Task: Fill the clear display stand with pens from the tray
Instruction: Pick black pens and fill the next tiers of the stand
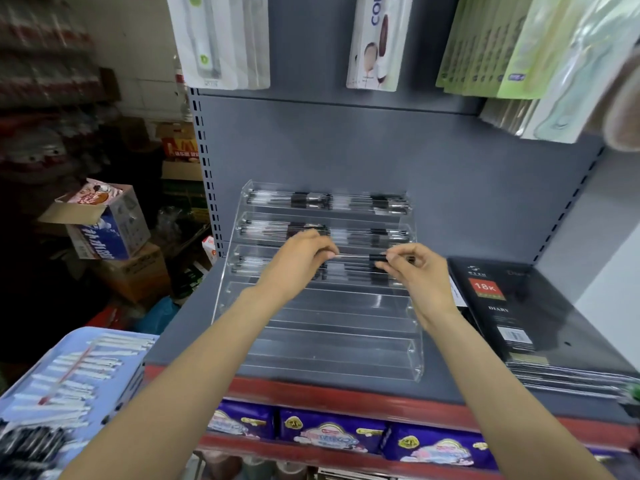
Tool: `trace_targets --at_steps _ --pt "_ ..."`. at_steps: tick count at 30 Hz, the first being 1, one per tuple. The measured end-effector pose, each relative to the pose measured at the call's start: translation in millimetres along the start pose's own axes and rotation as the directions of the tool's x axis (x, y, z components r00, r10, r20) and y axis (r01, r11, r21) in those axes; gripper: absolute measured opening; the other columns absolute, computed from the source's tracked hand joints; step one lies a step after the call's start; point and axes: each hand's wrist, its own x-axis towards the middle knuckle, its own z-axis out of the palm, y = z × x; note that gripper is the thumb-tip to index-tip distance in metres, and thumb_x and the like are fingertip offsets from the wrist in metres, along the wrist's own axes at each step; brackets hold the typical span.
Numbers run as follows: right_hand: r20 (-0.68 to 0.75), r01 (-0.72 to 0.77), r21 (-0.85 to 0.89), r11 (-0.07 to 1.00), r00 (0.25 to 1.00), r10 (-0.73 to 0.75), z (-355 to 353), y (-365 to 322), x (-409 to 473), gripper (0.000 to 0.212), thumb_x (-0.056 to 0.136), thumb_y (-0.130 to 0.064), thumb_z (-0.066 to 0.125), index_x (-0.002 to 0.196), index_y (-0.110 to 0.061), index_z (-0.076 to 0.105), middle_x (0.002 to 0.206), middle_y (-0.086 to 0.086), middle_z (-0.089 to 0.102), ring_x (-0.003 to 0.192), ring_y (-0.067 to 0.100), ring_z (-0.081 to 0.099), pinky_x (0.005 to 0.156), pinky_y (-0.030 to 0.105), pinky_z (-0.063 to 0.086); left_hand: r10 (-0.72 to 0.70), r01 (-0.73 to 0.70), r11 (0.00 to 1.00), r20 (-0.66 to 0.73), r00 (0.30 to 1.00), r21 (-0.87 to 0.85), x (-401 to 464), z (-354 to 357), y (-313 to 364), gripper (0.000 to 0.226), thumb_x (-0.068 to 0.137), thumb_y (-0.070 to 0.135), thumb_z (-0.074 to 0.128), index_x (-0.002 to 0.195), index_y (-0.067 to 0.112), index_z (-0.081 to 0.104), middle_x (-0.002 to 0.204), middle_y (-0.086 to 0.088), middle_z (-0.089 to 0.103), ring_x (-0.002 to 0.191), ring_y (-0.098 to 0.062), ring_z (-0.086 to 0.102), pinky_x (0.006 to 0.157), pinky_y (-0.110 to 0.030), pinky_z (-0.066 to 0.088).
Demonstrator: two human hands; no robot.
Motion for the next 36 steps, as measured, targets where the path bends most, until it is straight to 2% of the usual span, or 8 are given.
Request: trace_targets --at_steps 3,6,12,19,25,29,33,36 --pt "-0.056 0.051 -0.205 0.977 0.996 -0.064 -17.8 4.1 6.7 0.011 0.087 0.0 0.06 0.087 -0.01 0.061 0.092 0.005 0.065 0.082 0.014 0.066 0.074 0.019 0.056 -0.025 0.024 0.999 -0.017 1.0 -0.043 4.7 6.7 6.2 0.015 0.091 0.014 0.057 0.097 0.01 0.07 0.09 -0.003 0.058 0.084 -0.014 0.051 0.075 -0.018 0.035" --pt "-0.137 0.066 -0.456 0.888 0.98 -0.143 -38.7 14.1 15.0 0.024 0.085 -0.005 0.063 0.106 -0.016 0.059 0.109 0.002 0.062 0.097 0.013 0.059 0.089 0.029 0.05 -0.063 0.063 0.998 -0.032 0.997 -0.007 6.9 7.8 3.8 0.014 0.089 0.012 0.059 0.095 0.008 0.071 0.089 -0.007 0.061 0.082 -0.014 0.051 0.072 -0.015 0.031" --pt "-0.014 -0.078 -0.379 0.922 0.997 0.078 -55.3 23.7 20.7 0.044 0.088 -0.006 0.06 0.131 -0.013 0.05 0.119 0.004 0.061 0.106 0.019 0.059 0.09 0.029 0.047 -0.121 0.119 0.992 0.055 0.991 0.051 6.3 15.0 7.3 0.014 0.091 0.014 0.058 0.096 0.013 0.071 0.087 -0.001 0.059 0.08 -0.013 0.051 0.077 -0.02 0.035" --pt "0.055 -0.049 -0.356 0.933 0.996 0.073 -58.2 24.5 18.9 0.036 0.089 -0.004 0.058 0.123 -0.014 0.059 0.113 0.002 0.064 0.094 0.014 0.063 0.077 0.02 0.051 -0.16 0.154 0.985 0.087 0.983 0.076 10.9 24.1 12.6 0.015 0.09 0.022 0.057 0.094 0.018 0.071 0.091 0.002 0.063 0.084 -0.014 0.056 0.078 -0.027 0.045" --pt "0.055 -0.038 -0.397 0.917 0.996 0.065 -60.3 22.5 18.4 0.036 0.086 -0.003 0.062 0.12 -0.014 0.061 0.107 -0.002 0.064 0.089 0.009 0.063 0.091 0.03 0.05 -0.106 0.084 0.986 0.153 0.982 0.145 3.2 26.9 13.7 0.021 0.09 0.032 0.056 0.102 0.02 0.069 0.105 -0.004 0.056 0.097 -0.019 0.054 0.089 -0.04 0.048" --pt "0.055 -0.003 -0.456 0.89 0.998 0.031 -55.9 16.9 14.1 0.036 0.086 0.001 0.059 0.12 -0.011 0.059 0.112 0.002 0.063 0.086 0.005 0.061 0.078 0.016 0.048 -0.111 0.09 0.986 0.153 0.982 0.139 3.4 27.6 13.5 0.023 0.091 0.03 0.055 0.107 0.019 0.066 0.106 -0.004 0.054 0.1 -0.02 0.053 0.09 -0.041 0.048" --pt "0.023 0.171 -0.674 0.719 0.977 -0.212 -42.7 13.7 0.1 0.034 0.087 -0.005 0.059 0.121 -0.013 0.058 0.115 0.001 0.055 0.101 0.011 0.054 0.085 0.01 0.034 -0.092 0.09 0.993 0.024 0.995 0.071 -0.9 23.7 14.1 0.022 0.091 0.023 0.055 0.11 0.017 0.065 0.104 -0.002 0.059 0.1 -0.018 0.055 0.091 -0.036 0.047" --pt "0.084 0.247 -0.638 0.73 0.964 -0.253 -21.5 10.0 -11.6 0.028 0.087 -0.005 0.059 0.113 -0.014 0.061 0.109 0.0 0.056 0.089 0.007 0.053 0.076 0.001 0.036 -0.067 0.067 0.998 -0.144 0.987 -0.009 -15.0 16.9 15.7 0.018 0.09 0.015 0.056 0.105 0.015 0.067 0.096 0.003 0.061 0.091 -0.012 0.056 0.083 -0.02 0.044"
